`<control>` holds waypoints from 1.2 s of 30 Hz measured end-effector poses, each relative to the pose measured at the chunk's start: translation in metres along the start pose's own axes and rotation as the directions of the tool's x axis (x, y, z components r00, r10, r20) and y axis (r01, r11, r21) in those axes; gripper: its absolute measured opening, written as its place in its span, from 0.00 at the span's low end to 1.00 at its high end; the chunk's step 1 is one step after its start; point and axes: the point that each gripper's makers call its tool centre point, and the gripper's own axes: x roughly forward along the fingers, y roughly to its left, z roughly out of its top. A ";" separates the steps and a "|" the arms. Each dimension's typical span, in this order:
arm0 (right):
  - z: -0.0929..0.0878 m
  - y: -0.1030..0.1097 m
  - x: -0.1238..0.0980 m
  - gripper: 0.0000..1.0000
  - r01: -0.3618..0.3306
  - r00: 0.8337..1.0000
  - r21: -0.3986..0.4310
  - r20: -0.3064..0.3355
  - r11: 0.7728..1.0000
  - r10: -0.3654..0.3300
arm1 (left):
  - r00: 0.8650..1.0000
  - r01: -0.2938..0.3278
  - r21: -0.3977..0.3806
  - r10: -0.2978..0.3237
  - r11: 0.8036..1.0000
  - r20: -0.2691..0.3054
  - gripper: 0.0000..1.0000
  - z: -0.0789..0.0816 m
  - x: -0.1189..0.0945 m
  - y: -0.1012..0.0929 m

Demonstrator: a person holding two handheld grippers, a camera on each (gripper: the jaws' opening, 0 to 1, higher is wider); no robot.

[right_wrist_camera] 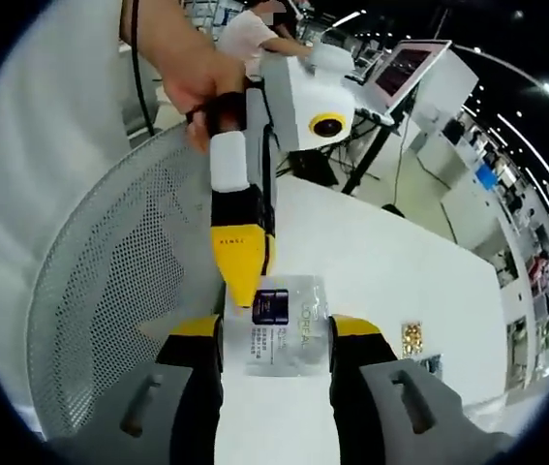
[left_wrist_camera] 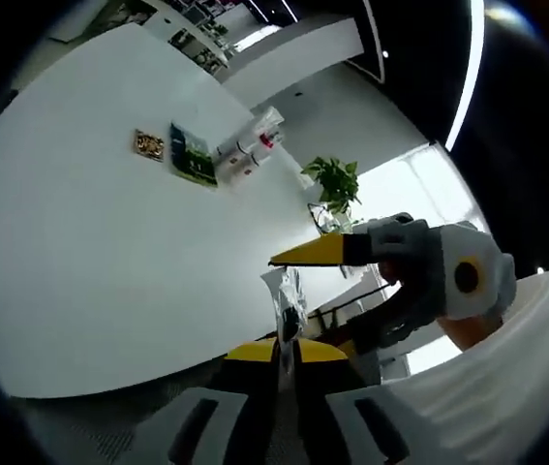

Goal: Arrange the skincare products in the storage area until every visible bottle or jar stands upright without overlapping.

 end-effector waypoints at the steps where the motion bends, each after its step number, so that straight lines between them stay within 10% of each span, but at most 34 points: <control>1: -0.002 -0.002 -0.001 0.41 0.004 1.000 0.008 -0.003 1.000 -0.004 | 0.999 -0.019 0.035 0.017 0.999 0.043 0.07 0.007 -0.003 0.002; 5: -0.006 -0.010 -0.004 0.41 0.015 1.000 0.034 -0.002 0.999 -0.015 | 0.986 -0.097 0.132 0.077 0.987 0.145 0.11 0.024 -0.015 0.005; 9: -0.012 -0.020 -0.005 0.41 0.026 1.000 0.056 -0.012 0.998 -0.026 | 0.967 -0.245 0.325 0.204 0.914 0.154 0.13 0.027 -0.028 0.019; 14: -0.015 -0.037 -0.008 0.41 0.037 0.999 0.070 -0.023 0.997 -0.036 | 0.926 -0.361 0.611 0.349 0.705 0.144 0.19 0.023 -0.035 0.037; 19: -0.015 -0.054 -0.011 0.41 0.045 0.999 0.077 -0.029 0.996 -0.043 | 0.895 -0.385 0.710 0.428 0.589 0.131 0.24 0.012 -0.029 0.055; 25: -0.015 -0.072 -0.014 0.41 0.049 0.998 0.085 -0.035 0.995 -0.046 | 0.867 -0.424 0.691 0.483 0.585 0.123 0.25 0.003 -0.019 0.074; 31: -0.016 -0.087 -0.012 0.41 0.043 0.998 0.088 -0.050 0.995 -0.039 | 0.836 -0.458 0.742 0.522 0.490 0.170 0.24 0.006 -0.017 0.086; 36: -0.018 -0.102 -0.007 0.41 0.036 0.998 0.101 -0.057 0.994 -0.030 | 0.838 -0.434 0.784 0.518 0.443 0.172 0.23 0.002 -0.013 0.087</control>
